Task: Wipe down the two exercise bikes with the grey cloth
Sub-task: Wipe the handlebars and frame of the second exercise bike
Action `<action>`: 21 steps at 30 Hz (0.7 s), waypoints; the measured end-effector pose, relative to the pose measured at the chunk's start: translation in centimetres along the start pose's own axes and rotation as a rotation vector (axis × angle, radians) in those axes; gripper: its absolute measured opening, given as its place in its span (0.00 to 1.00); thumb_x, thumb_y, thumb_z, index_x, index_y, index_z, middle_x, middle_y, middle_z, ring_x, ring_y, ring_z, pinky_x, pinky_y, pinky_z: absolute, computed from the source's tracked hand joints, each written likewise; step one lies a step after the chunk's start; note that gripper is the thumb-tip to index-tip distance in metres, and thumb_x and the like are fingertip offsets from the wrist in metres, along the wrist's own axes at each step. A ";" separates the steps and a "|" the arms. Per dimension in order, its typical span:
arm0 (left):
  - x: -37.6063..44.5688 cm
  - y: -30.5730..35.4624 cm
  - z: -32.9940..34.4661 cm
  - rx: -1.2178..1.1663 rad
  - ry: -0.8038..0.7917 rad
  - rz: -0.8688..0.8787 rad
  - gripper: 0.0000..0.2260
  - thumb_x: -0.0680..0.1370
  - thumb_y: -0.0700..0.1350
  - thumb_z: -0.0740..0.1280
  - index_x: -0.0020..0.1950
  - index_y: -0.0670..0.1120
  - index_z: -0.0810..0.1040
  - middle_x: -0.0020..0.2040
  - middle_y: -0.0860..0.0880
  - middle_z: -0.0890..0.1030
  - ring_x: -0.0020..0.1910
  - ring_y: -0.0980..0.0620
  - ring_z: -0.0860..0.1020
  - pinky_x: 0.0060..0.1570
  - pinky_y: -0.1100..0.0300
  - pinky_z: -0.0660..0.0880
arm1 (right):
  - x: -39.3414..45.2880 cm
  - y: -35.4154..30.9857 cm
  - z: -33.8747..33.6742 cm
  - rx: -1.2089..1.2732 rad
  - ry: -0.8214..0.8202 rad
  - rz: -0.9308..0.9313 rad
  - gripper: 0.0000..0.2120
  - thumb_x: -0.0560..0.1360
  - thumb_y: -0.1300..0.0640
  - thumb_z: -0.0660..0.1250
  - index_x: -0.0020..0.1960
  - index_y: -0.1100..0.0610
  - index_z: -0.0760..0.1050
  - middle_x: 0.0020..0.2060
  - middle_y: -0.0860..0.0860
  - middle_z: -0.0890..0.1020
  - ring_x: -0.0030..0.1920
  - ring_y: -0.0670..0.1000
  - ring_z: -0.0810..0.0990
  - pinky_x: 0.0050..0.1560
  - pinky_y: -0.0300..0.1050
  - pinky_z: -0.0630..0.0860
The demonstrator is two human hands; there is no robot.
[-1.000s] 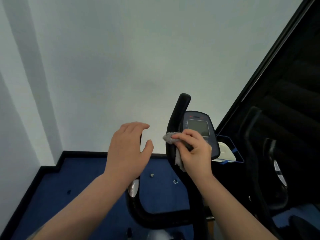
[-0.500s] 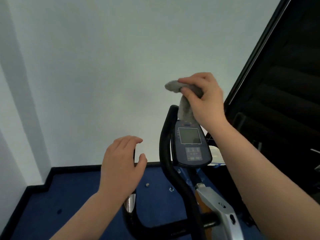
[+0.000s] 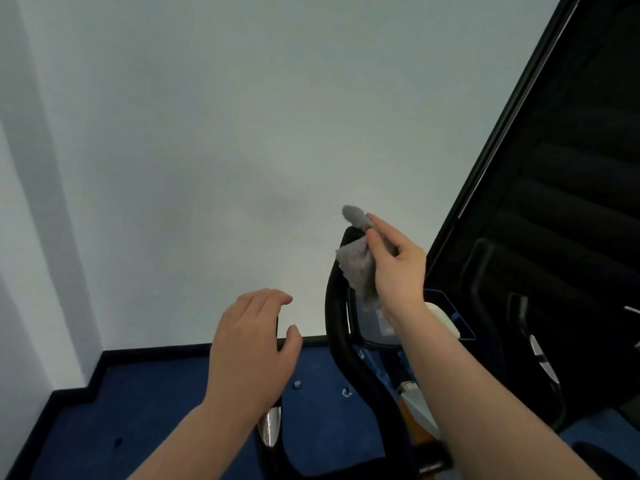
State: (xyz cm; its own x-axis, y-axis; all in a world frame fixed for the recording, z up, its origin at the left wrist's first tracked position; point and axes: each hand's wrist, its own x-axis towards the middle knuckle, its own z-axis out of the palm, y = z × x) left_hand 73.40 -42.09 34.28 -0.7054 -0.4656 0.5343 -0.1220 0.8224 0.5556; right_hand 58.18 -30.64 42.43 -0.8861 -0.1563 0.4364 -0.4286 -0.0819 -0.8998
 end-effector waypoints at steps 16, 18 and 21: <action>0.3 0.3 0.5 -0.029 0.078 -0.014 0.13 0.71 0.45 0.64 0.54 0.47 0.79 0.50 0.53 0.81 0.54 0.52 0.74 0.56 0.62 0.64 | -5.1 2.0 -4.7 -0.664 -0.287 -0.220 0.10 0.73 0.62 0.70 0.51 0.51 0.83 0.45 0.43 0.83 0.48 0.39 0.79 0.50 0.26 0.72; 0.4 0.2 0.4 -0.023 0.071 -0.009 0.13 0.71 0.45 0.63 0.54 0.46 0.79 0.50 0.53 0.81 0.54 0.52 0.74 0.56 0.60 0.65 | -3.6 0.0 -3.4 -0.699 -0.224 -0.527 0.09 0.74 0.61 0.68 0.52 0.52 0.83 0.47 0.44 0.82 0.50 0.43 0.76 0.52 0.31 0.72; 0.2 0.0 0.3 -0.026 0.063 -0.005 0.13 0.72 0.45 0.63 0.54 0.47 0.78 0.50 0.53 0.81 0.54 0.52 0.74 0.57 0.61 0.65 | -2.1 -0.6 -1.3 -0.853 -0.241 -0.673 0.09 0.76 0.61 0.67 0.54 0.54 0.82 0.51 0.53 0.78 0.52 0.53 0.75 0.42 0.47 0.76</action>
State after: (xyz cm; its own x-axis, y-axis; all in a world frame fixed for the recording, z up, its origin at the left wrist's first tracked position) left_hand 73.04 -42.10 34.17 -0.6595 -0.4897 0.5703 -0.1062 0.8118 0.5742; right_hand 60.10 -28.97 42.03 -0.4092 -0.5292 0.7433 -0.8718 0.4672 -0.1473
